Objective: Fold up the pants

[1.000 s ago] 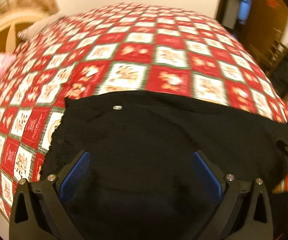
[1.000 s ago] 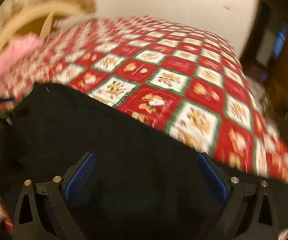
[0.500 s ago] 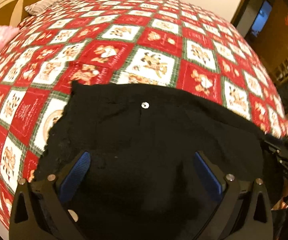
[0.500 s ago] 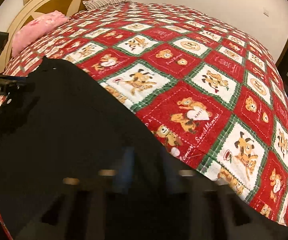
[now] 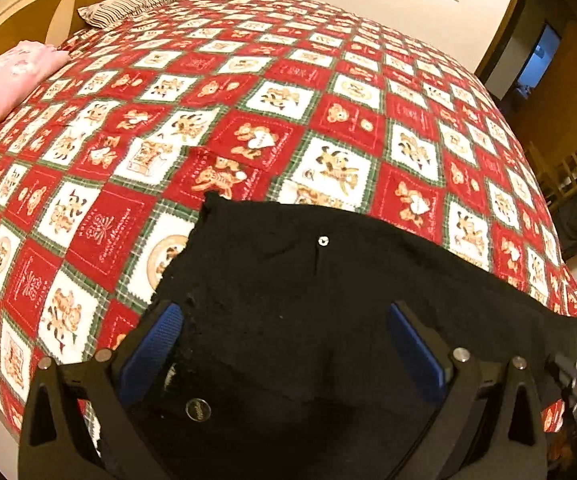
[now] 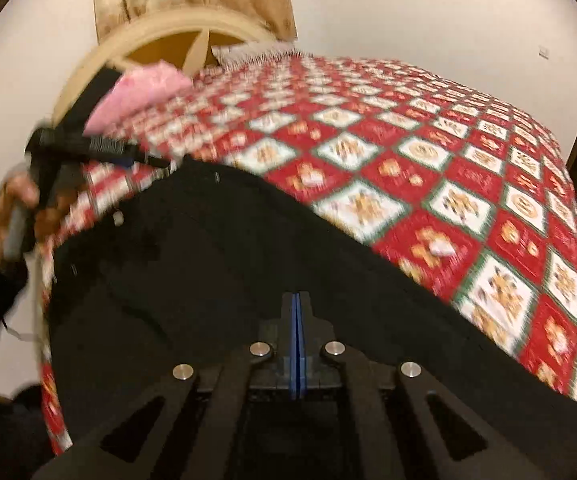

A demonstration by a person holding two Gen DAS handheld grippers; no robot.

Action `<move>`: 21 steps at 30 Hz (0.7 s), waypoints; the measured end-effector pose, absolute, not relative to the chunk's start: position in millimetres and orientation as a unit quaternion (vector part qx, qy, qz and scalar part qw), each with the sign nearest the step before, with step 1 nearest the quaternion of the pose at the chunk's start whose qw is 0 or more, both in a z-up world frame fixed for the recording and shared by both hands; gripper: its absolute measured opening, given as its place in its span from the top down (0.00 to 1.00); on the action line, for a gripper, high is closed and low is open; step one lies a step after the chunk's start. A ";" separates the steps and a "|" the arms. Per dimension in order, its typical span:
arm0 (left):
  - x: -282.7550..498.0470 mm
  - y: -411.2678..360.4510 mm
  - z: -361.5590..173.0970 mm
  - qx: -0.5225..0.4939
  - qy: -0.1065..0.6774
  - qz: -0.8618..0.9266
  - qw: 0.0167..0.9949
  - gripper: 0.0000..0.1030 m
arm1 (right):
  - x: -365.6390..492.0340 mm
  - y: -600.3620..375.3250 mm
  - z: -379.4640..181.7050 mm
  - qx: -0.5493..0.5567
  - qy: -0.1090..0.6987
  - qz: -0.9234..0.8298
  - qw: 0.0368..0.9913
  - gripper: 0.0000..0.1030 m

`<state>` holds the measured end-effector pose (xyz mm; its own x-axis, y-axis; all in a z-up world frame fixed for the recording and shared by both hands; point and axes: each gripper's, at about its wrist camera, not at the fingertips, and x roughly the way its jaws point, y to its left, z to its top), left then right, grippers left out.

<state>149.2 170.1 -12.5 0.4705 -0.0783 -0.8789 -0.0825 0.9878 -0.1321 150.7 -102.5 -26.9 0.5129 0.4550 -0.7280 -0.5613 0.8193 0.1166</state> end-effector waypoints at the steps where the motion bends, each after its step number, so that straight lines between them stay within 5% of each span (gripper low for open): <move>1: 146.1 168.2 -13.0 -0.078 0.513 -0.006 0.855 0.00 | 164.7 -100.4 -26.4 -0.061 0.398 0.288 0.869 0.98; 3: 140.5 165.5 -16.5 -0.072 0.515 -0.011 0.854 0.00 | 198.1 -94.5 -30.4 -0.053 0.404 0.270 0.872 0.90; 5: 136.2 167.2 -19.1 -0.081 0.516 -0.011 0.853 0.00 | 232.1 -91.9 -41.6 -0.019 0.431 0.277 0.859 0.40; 7: 133.7 170.9 -22.8 -0.094 0.519 -0.018 0.849 0.00 | 255.3 -88.2 -52.2 -0.001 0.439 0.280 0.854 0.33; 15: 137.8 180.2 -35.1 -0.076 0.527 -0.007 0.847 0.00 | 266.8 -40.8 -100.4 -0.137 0.484 0.319 0.804 0.36; 16: 138.4 183.9 -36.9 -0.083 0.528 -0.006 0.845 0.00 | 259.0 -34.5 -101.6 -0.173 0.465 0.323 0.806 0.49; 17: 138.5 187.2 -38.3 -0.090 0.529 -0.005 0.844 0.00 | 254.6 -32.3 -100.6 -0.178 0.459 0.337 0.802 0.78; 18: 137.6 190.4 -39.4 -0.096 0.530 -0.003 0.842 0.00 | 252.5 -30.7 -97.8 -0.180 0.462 0.334 0.801 0.90; 21: 133.8 196.4 -39.1 -0.102 0.531 0.004 0.841 0.00 | 243.9 -30.3 -87.2 -0.189 0.455 0.324 0.808 0.95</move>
<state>133.8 196.4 -39.1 0.4356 -0.1020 -0.8943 -0.1154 0.9790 -0.1679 243.9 -30.3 -87.2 0.3758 0.3520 -0.8572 -0.6961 0.7179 -0.0104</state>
